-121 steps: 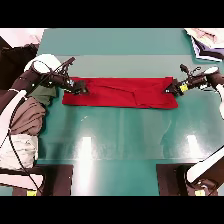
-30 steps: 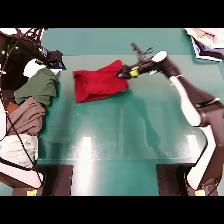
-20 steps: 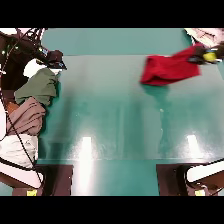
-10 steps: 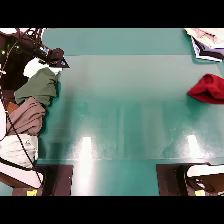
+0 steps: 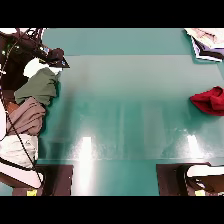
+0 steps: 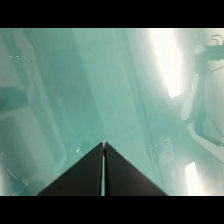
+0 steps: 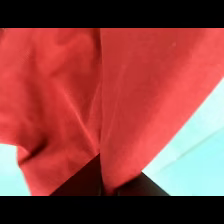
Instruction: Fold the shirts.
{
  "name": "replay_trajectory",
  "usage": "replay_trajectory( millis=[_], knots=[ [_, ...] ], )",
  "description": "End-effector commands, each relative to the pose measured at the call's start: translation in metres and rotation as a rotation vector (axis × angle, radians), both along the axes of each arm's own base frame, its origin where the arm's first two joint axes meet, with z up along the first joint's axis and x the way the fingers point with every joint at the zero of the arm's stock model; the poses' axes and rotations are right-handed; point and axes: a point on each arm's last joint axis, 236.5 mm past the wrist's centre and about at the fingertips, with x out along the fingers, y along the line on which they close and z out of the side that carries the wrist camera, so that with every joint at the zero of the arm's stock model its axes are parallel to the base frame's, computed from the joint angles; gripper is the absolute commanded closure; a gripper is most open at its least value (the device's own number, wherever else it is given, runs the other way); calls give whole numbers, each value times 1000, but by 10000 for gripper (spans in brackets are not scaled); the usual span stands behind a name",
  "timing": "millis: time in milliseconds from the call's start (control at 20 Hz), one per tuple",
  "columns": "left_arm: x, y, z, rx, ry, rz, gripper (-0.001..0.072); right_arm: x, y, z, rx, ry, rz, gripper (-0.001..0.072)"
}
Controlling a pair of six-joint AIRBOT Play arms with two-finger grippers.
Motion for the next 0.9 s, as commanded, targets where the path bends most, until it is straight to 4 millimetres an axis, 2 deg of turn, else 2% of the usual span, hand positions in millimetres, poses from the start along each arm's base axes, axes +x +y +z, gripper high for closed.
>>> replay_trajectory(
  millis=[0,50,200,300,350,400,450,550,650,750,850],
  knots=[
    [-2,-1,0,3,-1,-13,686,-29,14,-16,47,91,-17,304],
    [-2,-1,0,4,1,-15,685,-37,15,-17,55,98,-25,230],
    [-2,-1,0,8,-8,-27,686,-61,13,-9,50,84,-78,230],
    [-2,-1,0,9,-10,-29,685,-61,15,1,46,16,-92,231],
    [-2,-1,0,9,-10,-29,686,-48,23,7,70,-63,-79,232],
    [-2,-1,0,9,-11,-28,686,-29,35,15,101,-168,-55,235],
    [-1,-1,0,8,-13,-27,685,-3,51,25,142,-286,-19,267],
    [1,0,1,7,-22,-22,685,43,90,52,228,-490,72,268],
    [6,0,2,5,-38,-11,685,79,137,81,301,-647,190,268],
    [6,0,2,4,-39,-11,685,98,179,99,331,-715,296,268],
    [7,0,2,4,-41,-9,685,107,217,109,342,-735,403,286]
  ],
)
